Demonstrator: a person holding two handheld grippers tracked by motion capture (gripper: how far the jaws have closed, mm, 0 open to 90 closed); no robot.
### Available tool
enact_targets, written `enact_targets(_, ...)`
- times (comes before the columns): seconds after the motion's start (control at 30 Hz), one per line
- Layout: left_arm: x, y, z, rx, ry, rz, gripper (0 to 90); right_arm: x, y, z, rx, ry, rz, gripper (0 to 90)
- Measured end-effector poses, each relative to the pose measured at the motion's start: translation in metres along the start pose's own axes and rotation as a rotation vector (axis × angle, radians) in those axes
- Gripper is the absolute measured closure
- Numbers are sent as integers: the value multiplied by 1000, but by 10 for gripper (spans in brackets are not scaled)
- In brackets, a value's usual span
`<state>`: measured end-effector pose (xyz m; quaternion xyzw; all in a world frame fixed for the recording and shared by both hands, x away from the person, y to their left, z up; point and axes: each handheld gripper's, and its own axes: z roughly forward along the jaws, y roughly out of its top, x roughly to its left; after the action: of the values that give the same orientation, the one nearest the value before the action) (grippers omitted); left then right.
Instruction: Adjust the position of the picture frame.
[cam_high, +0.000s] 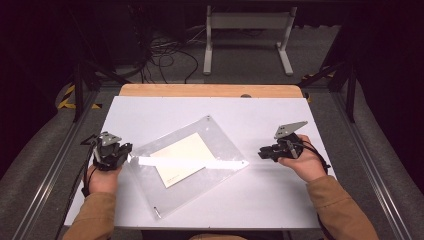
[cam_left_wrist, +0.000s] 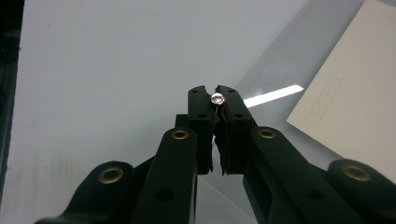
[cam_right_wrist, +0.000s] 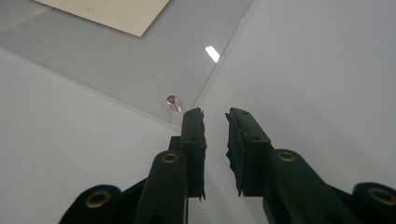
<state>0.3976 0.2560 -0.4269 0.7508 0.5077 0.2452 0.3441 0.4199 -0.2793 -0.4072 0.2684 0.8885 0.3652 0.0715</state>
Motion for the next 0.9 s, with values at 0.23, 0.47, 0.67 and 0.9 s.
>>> enact_targets(0.23, -13, 53, 30, -64, -59, 112, 847, 5, -8, -18, -51, 11, 27, 755)
enact_targets(0.47, -52, 84, 59, -89, -147, 207, 847, 11, -18, -33, -70, -9, 32, 751)
enact_targets(0.67, -72, 99, 91, -97, -194, 216, 847, 11, -31, -52, -103, -32, 63, 751)
enact_targets(0.9, -77, 103, 117, -52, -206, 195, 844, 13, -32, -55, -118, -17, 76, 760)
